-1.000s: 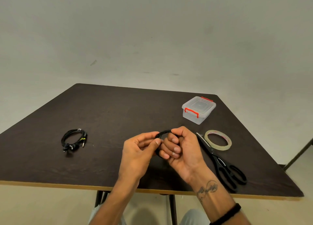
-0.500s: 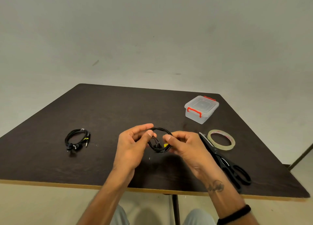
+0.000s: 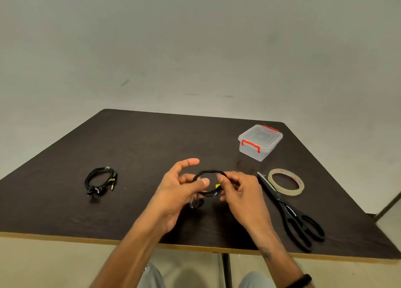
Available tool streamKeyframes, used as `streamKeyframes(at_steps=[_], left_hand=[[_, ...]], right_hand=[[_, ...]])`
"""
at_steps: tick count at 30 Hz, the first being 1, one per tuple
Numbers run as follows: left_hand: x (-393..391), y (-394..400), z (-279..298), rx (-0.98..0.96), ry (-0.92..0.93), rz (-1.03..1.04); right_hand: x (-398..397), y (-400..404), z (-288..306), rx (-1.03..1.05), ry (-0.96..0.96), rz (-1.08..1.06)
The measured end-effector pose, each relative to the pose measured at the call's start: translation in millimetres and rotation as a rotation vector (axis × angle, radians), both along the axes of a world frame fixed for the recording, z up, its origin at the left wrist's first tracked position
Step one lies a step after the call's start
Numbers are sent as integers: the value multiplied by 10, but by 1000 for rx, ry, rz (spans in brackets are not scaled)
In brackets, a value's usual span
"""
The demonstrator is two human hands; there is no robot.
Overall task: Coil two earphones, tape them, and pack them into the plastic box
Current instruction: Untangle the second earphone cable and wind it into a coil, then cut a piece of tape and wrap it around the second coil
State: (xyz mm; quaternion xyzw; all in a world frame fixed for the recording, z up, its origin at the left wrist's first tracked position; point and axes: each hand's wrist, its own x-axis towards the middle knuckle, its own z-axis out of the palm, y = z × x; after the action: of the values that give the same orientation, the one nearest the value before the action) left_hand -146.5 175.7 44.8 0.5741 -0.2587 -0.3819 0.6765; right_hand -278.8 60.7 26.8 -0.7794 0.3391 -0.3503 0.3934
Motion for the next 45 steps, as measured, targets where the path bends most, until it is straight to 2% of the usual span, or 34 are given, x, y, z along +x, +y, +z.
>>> streamKeyframes(at_steps=[2,4,9,11,16,19,25,27,30,37,45], left_hand=[[22,-3,-39,61,-309,70],[53,0,-54,81,-408,80],[50,-45,-86,77,-224,109],[60,-60,-91,85,-148,101],[197,-104,-81,201,-149,71],[333,-159,-160,311,-270,70],[425,-216,-154,482,-808,149],[431,-218,-145,500,-922,139],[430,-185,-138,465,-944,184],[61,-256,-81,176,-1055,327],[-719,-683,-308,11,-1166,65]], right_hand=[[-8,-13,35,11,-11,-25],[-15,-41,75,93,-7,-37],[14,-46,102,449,-88,-51],[24,-45,102,501,-84,-57],[65,-35,103,588,-60,-50],[100,-40,41,524,31,-53],[62,-6,80,222,273,-102],[35,-7,94,186,302,-102],[-52,-33,137,152,337,-93],[-641,-211,317,-63,485,-221],[-1479,-269,374,-90,671,-366]])
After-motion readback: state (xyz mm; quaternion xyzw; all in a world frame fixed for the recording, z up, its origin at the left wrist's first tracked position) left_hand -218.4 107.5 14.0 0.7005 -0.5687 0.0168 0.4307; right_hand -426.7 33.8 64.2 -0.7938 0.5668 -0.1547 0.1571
